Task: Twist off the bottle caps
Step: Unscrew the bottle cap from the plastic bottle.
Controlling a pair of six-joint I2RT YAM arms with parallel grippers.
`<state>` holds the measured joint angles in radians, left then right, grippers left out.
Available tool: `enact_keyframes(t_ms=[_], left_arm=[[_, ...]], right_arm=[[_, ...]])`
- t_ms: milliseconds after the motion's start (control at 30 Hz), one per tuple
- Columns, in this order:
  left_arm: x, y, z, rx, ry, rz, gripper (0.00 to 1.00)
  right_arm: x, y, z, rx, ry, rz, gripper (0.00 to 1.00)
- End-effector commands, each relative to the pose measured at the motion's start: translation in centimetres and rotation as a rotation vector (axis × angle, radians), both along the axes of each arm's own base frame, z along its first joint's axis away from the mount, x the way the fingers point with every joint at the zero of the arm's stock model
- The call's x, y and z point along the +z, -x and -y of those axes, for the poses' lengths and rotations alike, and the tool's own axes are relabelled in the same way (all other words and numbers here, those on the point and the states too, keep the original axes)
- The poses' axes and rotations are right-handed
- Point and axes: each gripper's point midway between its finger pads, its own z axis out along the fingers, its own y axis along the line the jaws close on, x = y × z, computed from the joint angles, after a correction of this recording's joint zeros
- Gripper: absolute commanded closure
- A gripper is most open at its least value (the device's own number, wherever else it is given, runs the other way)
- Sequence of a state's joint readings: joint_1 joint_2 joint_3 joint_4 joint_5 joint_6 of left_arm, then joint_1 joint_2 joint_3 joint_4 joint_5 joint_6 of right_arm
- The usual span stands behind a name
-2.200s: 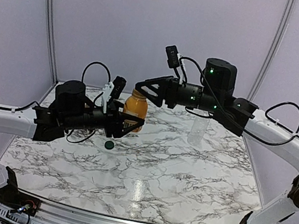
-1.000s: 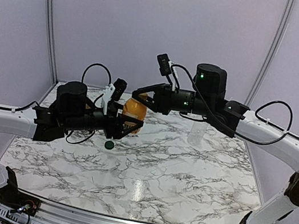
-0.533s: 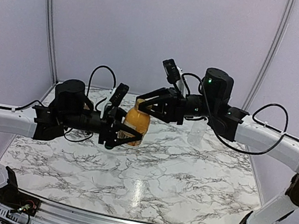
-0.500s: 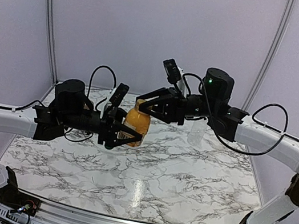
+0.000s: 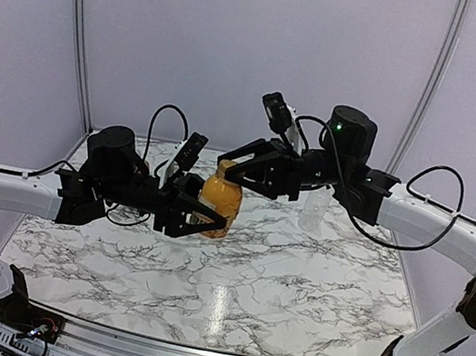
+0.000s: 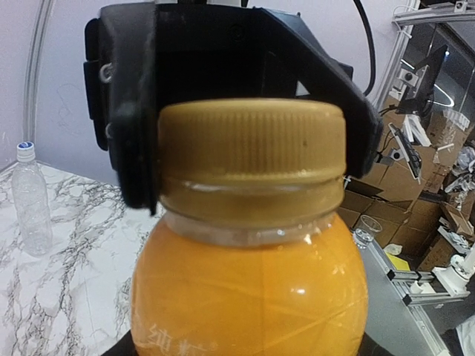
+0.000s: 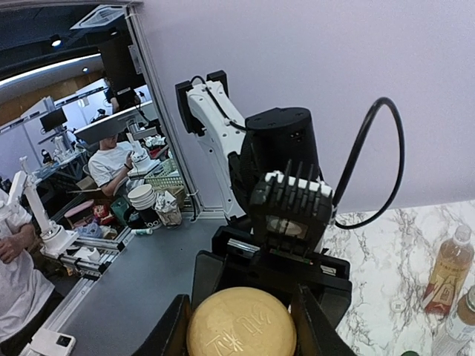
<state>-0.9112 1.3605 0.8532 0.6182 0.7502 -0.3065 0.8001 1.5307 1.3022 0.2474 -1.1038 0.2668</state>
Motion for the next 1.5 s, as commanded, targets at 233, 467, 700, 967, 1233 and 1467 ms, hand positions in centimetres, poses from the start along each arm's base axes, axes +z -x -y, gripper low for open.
enact_keyframes(t_ms=[233,467,700,967,1233,1467], left_arm=[[-0.8,-5.4,-0.2,0.328,-0.030,0.071,0.85],[-1.6,-7.6,-1.1,0.492,-0.085,0.088,0.84],[-1.7,-8.2,-1.6,0.552,-0.111,0.106,0.85],[-1.6,-8.5,-1.7,0.583,-0.123,0.118,0.85],[-1.7,-8.6,-1.8,0.594,-0.131,0.124,0.85],[-1.7,-8.8,-2.0,0.609,-0.138,0.130,0.85]], right_arm=[[3.1,-4.2,0.4,-0.363,0.050,-0.046,0.16],[2.9,-7.9,0.2,-0.668,0.111,-0.124,0.16],[1.7,-9.2,-0.4,-0.769,0.178,-0.144,0.21],[0.1,-9.1,-1.1,-0.766,0.219,-0.167,0.22],[-1.1,-8.9,-1.7,-0.737,0.240,-0.185,0.36],[-1.7,-8.5,-2.1,-0.704,0.249,-0.199,0.38]])
